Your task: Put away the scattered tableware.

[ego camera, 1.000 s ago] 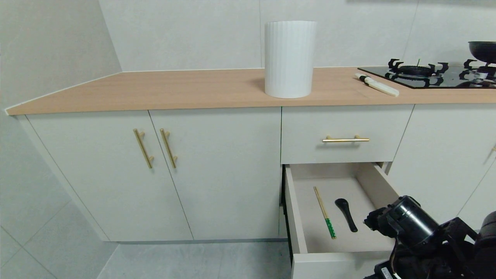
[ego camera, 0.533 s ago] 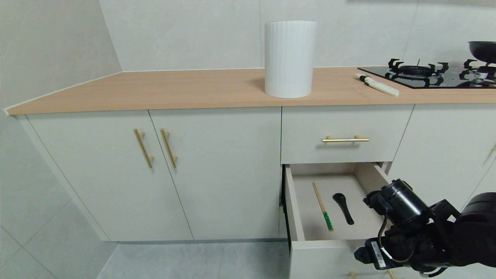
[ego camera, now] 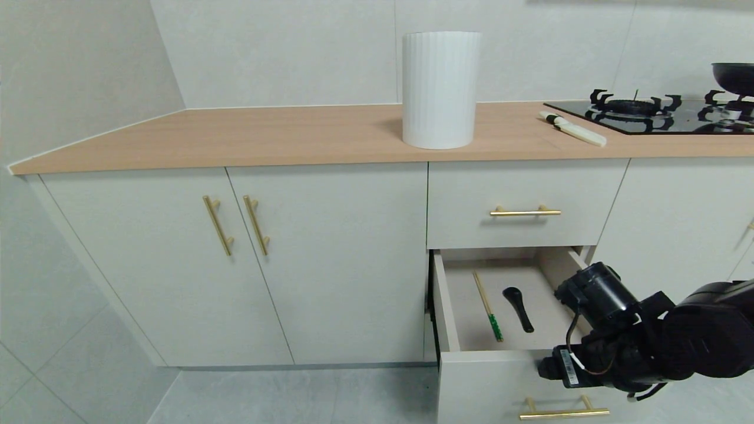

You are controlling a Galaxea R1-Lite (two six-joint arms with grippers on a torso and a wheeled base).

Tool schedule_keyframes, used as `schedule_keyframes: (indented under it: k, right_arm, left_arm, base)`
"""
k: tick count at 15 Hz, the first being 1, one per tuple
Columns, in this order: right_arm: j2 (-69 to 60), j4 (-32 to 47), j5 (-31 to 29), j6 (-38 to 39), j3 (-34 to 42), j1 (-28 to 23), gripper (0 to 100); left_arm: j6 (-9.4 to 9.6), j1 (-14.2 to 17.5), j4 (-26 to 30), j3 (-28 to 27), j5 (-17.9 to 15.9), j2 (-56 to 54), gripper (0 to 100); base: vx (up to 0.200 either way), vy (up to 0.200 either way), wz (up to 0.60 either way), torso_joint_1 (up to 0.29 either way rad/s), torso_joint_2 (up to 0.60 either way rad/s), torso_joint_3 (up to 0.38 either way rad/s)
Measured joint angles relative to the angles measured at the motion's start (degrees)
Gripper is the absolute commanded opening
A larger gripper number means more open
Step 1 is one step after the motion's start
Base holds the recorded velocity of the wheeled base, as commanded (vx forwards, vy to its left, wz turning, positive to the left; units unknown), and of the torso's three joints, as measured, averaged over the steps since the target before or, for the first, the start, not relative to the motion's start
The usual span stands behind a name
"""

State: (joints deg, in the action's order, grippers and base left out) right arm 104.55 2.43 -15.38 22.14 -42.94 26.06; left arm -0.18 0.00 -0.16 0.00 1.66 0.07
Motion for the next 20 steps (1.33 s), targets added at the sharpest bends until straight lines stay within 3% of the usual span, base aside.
schedule_keyframes:
  k: [8,14,20]
  right_arm:
    - [8.48,-18.08,-0.07,0.11,1.51,-6.78,100]
    - [14.53,-33.43,-1.66,-0.20,2.50,-7.66,100]
    - [19.24,-35.84,-1.68,-2.11,-4.39,-7.61,100]
  left_arm:
    - [0.00,0.00,0.00,-0.02,0.00,0.00,100]
    - [-0.02,0.00,0.00,0.00,-0.02,0.00,100]
    - [0.00,0.00,0.02,0.00,0.00,0.00,100]
  base:
    - [0.000,0.000,0.00,0.000,0.00,0.000]
    - [0.000,0.000,0.00,0.000,0.00,0.000]
    - [0.000,0.000,0.00,0.000,0.00,0.000]
